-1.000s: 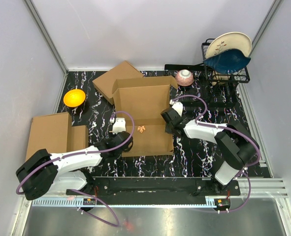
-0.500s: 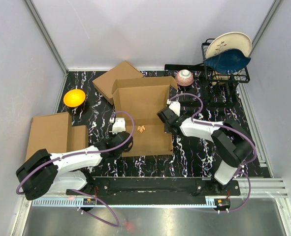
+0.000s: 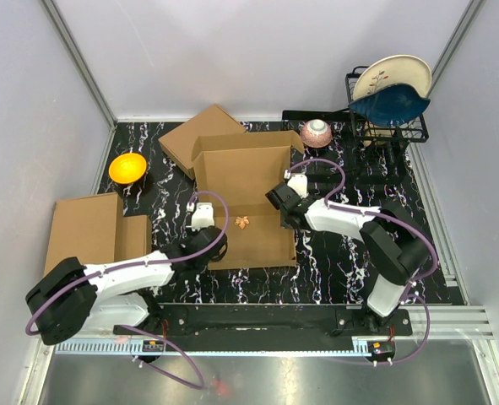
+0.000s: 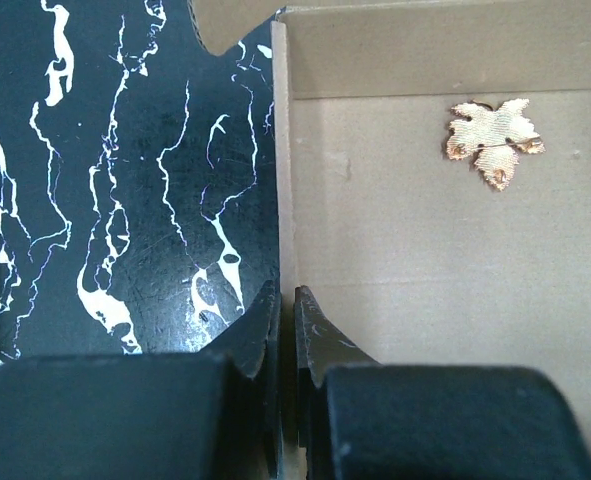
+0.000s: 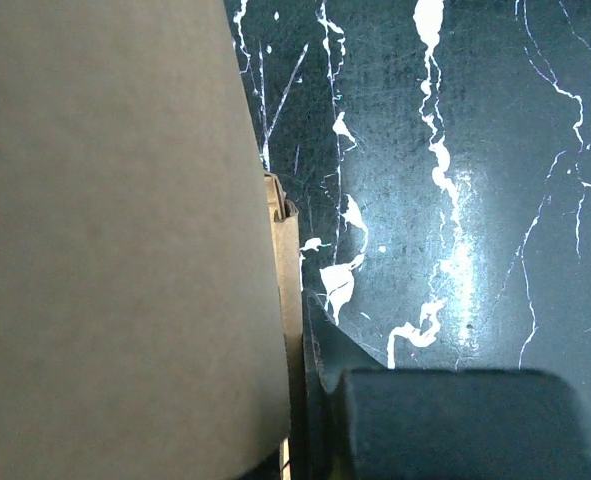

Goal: Fold the paper box
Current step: Fold the paper box at the center of the board.

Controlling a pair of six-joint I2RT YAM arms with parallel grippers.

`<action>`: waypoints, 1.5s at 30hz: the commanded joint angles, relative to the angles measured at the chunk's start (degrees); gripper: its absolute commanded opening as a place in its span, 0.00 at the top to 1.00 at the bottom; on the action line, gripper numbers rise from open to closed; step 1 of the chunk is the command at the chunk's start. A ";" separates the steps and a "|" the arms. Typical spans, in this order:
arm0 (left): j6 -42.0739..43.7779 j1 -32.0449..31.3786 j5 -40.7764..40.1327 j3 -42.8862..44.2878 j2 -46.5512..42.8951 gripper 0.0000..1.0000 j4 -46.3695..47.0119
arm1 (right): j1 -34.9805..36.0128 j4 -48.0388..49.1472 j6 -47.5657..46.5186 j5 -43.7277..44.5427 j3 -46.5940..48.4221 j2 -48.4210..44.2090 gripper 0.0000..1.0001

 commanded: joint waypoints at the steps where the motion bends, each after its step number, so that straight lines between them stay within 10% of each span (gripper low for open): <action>1: -0.14 -0.46 -1.05 -0.27 -2.14 1.00 1.31 | 1.99 -10.57 -1.91 0.70 0.05 3.96 1.00; 21: -0.41 -0.38 -1.58 -0.36 -1.61 1.00 1.49 | 10.78 -20.16 1.51 7.74 5.50 13.82 0.98; 27: -0.58 -0.38 -1.84 -0.27 -1.52 1.00 1.49 | 10.78 -18.93 2.92 1.94 4.54 6.61 0.53; 31: -0.76 -0.38 -2.11 -0.10 -1.52 1.00 1.14 | 10.78 -20.07 3.01 0.27 4.54 4.06 0.46; 45: -1.46 -0.46 -2.28 -0.27 -2.49 1.00 0.53 | 12.36 -21.74 5.03 -0.35 -0.12 4.93 0.91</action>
